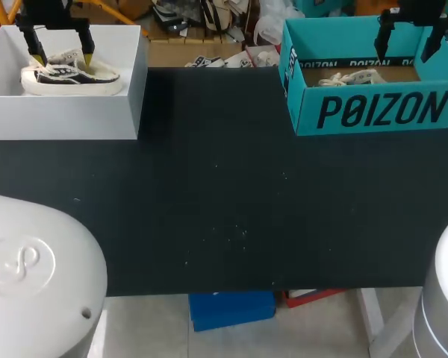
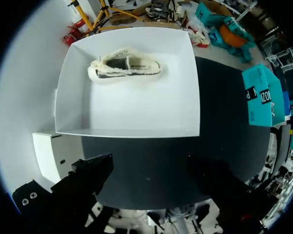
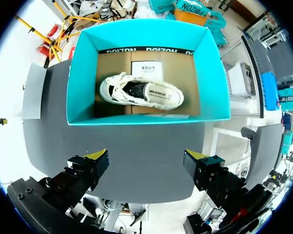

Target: Take the shoe out of the shoebox, open the shoe tongue, remove and reinsert the insole, then place the shoe into the shoebox

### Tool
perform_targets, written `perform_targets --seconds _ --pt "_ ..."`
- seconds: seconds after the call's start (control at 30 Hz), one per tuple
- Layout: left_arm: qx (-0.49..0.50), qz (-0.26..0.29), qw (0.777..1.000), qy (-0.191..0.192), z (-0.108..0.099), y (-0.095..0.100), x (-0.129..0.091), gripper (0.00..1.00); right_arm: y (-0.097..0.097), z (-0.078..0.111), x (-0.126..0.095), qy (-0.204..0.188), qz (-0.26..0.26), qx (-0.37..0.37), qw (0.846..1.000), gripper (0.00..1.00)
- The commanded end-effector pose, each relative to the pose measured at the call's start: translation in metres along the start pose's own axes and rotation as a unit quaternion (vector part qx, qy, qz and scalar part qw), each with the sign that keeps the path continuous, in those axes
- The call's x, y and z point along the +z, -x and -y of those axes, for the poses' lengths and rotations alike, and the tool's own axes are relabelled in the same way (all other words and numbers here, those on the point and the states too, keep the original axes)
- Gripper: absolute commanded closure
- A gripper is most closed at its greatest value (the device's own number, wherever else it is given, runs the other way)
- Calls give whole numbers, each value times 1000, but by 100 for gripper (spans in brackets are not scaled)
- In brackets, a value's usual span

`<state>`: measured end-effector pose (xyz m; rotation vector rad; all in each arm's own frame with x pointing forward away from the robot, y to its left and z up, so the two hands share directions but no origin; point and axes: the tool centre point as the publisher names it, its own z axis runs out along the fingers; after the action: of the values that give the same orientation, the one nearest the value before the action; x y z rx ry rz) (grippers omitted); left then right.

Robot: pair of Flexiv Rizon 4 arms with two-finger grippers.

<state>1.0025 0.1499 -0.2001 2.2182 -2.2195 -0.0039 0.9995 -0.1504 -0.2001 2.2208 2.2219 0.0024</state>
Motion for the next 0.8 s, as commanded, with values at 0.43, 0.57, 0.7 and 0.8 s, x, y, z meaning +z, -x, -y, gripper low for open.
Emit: perform_targets --seconds 0.43,0.57,0.7,0.8 --pt "302 86 949 -40 -5 8 1 0 0 0 0 0 0 0 1000 0" --pt "302 86 949 -40 -5 8 1 0 0 0 0 0 0 0 1000 0" --pt "397 115 906 -93 -4 4 -7 0 0 0 0 0 0 0 1000 0" --pt "530 116 828 -141 -3 2 -13 0 0 0 0 0 0 0 1000 0"
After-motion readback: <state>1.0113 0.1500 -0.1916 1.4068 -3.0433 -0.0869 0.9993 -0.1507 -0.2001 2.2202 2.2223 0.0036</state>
